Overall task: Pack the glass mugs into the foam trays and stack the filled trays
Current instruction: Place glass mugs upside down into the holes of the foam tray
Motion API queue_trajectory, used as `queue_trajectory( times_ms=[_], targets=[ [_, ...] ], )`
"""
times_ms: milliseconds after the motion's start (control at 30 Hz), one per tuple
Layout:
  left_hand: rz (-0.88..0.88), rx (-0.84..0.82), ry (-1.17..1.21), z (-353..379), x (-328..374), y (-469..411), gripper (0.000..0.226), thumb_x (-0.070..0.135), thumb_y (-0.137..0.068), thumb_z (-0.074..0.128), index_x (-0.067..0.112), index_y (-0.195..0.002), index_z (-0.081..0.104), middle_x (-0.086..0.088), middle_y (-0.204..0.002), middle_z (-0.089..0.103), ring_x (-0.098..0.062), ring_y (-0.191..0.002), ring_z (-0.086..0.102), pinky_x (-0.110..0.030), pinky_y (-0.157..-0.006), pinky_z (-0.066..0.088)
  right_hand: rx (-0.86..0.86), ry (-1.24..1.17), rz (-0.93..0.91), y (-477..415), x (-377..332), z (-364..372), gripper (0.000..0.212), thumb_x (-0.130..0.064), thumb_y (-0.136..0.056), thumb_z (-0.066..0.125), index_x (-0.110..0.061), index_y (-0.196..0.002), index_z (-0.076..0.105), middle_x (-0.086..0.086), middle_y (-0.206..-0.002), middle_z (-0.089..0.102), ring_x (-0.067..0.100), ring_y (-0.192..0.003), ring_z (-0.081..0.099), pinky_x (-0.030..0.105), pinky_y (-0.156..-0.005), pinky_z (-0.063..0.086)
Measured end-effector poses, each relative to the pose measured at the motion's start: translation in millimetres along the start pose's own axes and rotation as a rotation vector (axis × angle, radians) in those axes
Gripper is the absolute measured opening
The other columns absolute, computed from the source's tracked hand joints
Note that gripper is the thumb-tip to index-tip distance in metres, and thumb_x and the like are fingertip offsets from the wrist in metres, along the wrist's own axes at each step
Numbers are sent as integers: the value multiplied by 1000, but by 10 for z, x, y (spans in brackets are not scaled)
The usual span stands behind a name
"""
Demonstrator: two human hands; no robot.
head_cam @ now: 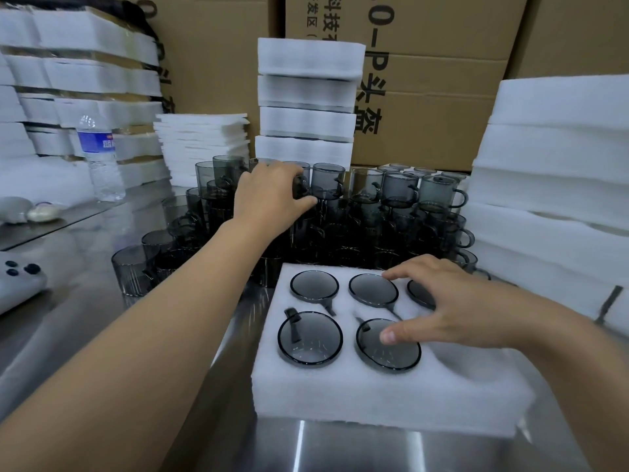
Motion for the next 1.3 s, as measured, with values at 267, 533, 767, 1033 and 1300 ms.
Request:
queue_trajectory(
  times_ms=[267,533,767,1033,1300],
  targets=[
    [217,99,104,-143,205,172,49,38,-81,70,25,-125,54,11,-104,56,-14,-101,47,-28,-81,40,4,5,-12,-4,22,-8,105,-88,-38,52,-50,-134,32,-29,-129,24,-2,-129,22,26,-106,29],
    [470,160,223,-214,673,668,50,36,-77,72,21,-123,60,15,-94,49,0,-84,31,-19,-70,30,379,-801,44,-54,84,-188,54,-72,-68,49,-31,-101,62,-5,-109,70,8,-92,69,31,-92,49],
    [506,-42,392,-57,600,862,49,32,-71,73,20,-118,63,12,-101,58,-9,-87,45,-27,-76,45,434,-1172,67,-187,32,-55,38,-45,-93,52,-16,-117,56,8,-109,67,23,-85,72,29,-61,59],
    [527,-79,509,-42,596,883,43,22,-69,77,22,-112,68,8,-124,47,-17,-104,46,-18,-96,35,554,-998,47,-281,47,55,59,-73,-58,62,-24,-90,71,8,-89,70,17,-64,69,46,-82,56],
    [282,-207,726,50,506,824,107,34,-62,87,45,-140,14,15,-135,33,4,-112,44,-13,-85,45,681,-1136,-106,-263,23,48,33,-44,-79,71,-19,-99,64,3,-93,68,11,-70,64,26,-62,55]
  ],
)
Point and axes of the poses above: each hand's wrist, its own y-axis away from the middle knuckle, its own z-axis out of the palm, x = y × z, the point moved 2 cm from there along -y, towards the middle knuckle
